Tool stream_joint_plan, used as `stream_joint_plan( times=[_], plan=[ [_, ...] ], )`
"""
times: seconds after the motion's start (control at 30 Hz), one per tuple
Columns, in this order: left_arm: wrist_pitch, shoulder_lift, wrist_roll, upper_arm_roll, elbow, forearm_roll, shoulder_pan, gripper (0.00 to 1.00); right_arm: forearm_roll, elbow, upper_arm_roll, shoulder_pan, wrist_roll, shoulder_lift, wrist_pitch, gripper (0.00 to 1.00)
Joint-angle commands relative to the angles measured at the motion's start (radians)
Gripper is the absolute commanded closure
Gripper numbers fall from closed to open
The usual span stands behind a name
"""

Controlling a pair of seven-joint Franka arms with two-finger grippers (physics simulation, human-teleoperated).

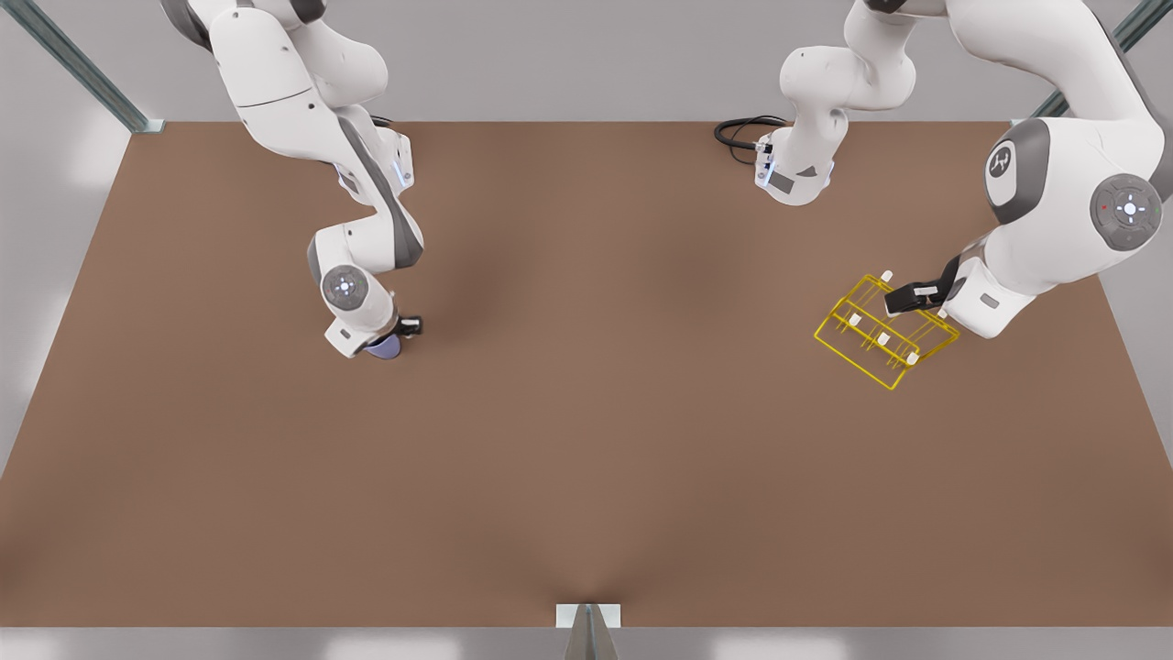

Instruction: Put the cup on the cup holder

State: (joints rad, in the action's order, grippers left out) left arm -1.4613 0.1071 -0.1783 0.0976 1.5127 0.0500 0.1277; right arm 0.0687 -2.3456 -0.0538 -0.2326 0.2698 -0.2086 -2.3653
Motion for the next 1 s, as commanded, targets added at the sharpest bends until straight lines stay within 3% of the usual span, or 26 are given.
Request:
stream_joint_plan(
  times=[0.0,0.4,0.53,0.63,0.8,0.97],
  plan=[
    [0.007,-0.003,0.0,0.001,-0.003,-0.001,0.0,0.0,0.006,0.006,0.0,-0.001,-0.004,-0.005,0.037,0.79],
    [0.108,-0.004,0.009,0.001,-0.118,0.004,0.003,0.0,0.002,0.118,-0.003,0.003,0.005,-0.031,0.156,0.79],
    [0.121,-0.006,0.003,0.007,-0.123,0.005,0.0,0.0,-0.239,0.376,-0.046,-0.085,-0.015,-0.066,0.186,0.79],
    [0.13,-0.007,0.002,0.007,-0.18,0.007,0.0,0.0,-0.512,0.679,-0.08,-0.165,-0.006,-0.244,0.184,0.79],
    [0.187,-0.021,0.02,0.005,-0.183,0.024,0.001,0.0,-0.958,0.994,-0.078,-0.298,-0.032,-0.477,0.156,0.79],
    [0.193,0.005,0.011,0.004,-0.177,0.022,0.0,0.0,-1.284,1.088,-0.078,-0.496,-0.668,-0.652,-0.087,0.79]
  ],
)
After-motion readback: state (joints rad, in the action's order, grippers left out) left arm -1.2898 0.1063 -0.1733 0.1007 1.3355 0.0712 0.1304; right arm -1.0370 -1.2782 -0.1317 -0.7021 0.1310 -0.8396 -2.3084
